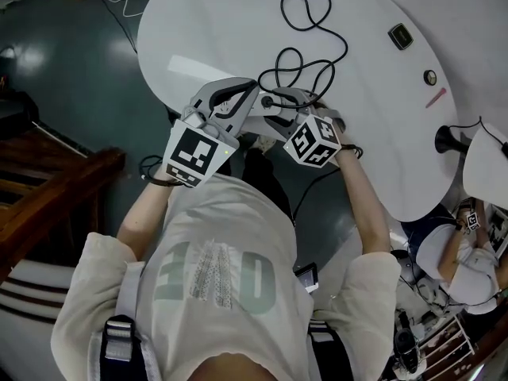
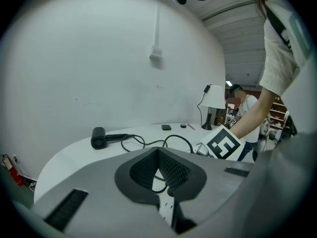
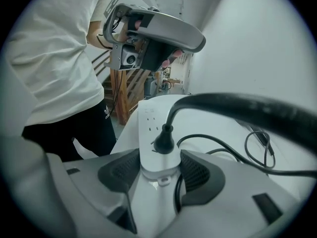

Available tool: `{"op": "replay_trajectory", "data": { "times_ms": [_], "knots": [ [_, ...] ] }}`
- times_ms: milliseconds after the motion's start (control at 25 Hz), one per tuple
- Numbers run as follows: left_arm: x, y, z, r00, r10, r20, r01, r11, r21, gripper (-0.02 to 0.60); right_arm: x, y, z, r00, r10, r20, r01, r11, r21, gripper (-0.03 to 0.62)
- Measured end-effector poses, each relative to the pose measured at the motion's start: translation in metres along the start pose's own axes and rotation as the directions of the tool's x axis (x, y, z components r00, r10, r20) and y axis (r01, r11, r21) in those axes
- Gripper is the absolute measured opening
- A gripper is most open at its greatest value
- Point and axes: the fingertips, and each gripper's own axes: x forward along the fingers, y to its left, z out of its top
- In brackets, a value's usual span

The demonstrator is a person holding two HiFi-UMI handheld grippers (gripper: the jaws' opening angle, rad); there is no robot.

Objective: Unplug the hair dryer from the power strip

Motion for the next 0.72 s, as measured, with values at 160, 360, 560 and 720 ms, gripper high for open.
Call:
{"op": "replay_trajectory", "data": {
  "times_ms": [160,360,560,720],
  "knots": [
    [0.013,-0.032,-0.024,0.979,-0.193,-0.069,0.197,0.978,0.063,0.06,-0.001,0.0,-0.002,1.0,-0.001,-0.014,0.001,1.0,0.008,0.262],
    [0.037,-0.054,-0.068,0.934,-0.298,-0.195,0.327,0.935,0.14,0.138,-0.002,0.001,-0.002,1.0,-0.009,-0.018,0.009,1.0,0.019,0.262],
    [0.056,-0.055,-0.085,0.931,-0.284,-0.23,0.331,0.921,0.204,0.073,-0.001,0.001,-0.002,1.0,-0.012,-0.019,0.013,1.0,0.026,0.262],
    [0.058,-0.059,-0.084,0.927,-0.307,-0.218,0.35,0.916,0.198,0.054,-0.002,0.0,-0.003,1.0,-0.015,-0.023,0.016,0.999,0.032,0.262]
  ]
}}
